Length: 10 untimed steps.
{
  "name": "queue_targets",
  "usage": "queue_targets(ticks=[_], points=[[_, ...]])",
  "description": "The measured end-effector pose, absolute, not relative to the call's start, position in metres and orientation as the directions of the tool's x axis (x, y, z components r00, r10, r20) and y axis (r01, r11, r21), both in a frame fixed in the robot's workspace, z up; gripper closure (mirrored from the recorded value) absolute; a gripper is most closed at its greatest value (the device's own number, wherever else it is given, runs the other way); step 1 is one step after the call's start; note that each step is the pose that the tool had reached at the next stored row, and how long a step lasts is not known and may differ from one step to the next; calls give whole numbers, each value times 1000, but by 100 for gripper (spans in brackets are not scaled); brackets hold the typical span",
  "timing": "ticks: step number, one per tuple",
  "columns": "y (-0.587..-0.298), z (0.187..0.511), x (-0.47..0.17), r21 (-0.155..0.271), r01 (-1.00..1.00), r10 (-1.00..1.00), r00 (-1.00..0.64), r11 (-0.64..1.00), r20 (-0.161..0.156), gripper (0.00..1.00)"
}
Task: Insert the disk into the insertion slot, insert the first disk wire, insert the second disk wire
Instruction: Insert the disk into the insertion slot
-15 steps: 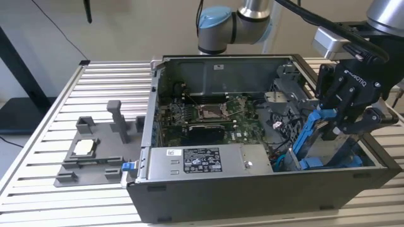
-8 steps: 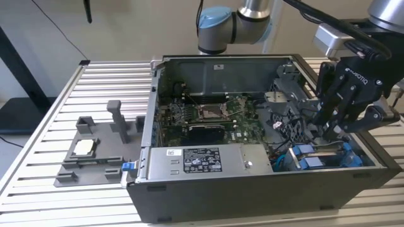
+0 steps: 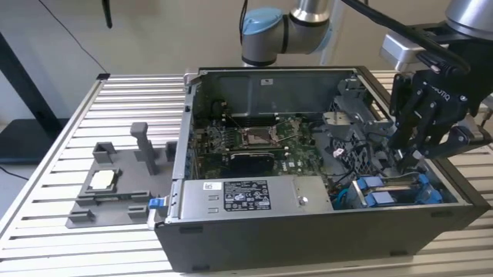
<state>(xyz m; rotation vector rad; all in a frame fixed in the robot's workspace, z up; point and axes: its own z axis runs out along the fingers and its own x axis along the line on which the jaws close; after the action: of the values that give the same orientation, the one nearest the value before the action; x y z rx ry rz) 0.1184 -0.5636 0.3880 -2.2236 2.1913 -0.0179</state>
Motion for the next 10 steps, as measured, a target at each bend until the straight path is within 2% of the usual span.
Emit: queue_targets(ticks=[6, 10], points=[[-551, 388, 118, -76, -997, -1000, 15, -15, -5, 60], [-551, 388, 118, -78, -997, -1000, 15, -15, -3, 60]])
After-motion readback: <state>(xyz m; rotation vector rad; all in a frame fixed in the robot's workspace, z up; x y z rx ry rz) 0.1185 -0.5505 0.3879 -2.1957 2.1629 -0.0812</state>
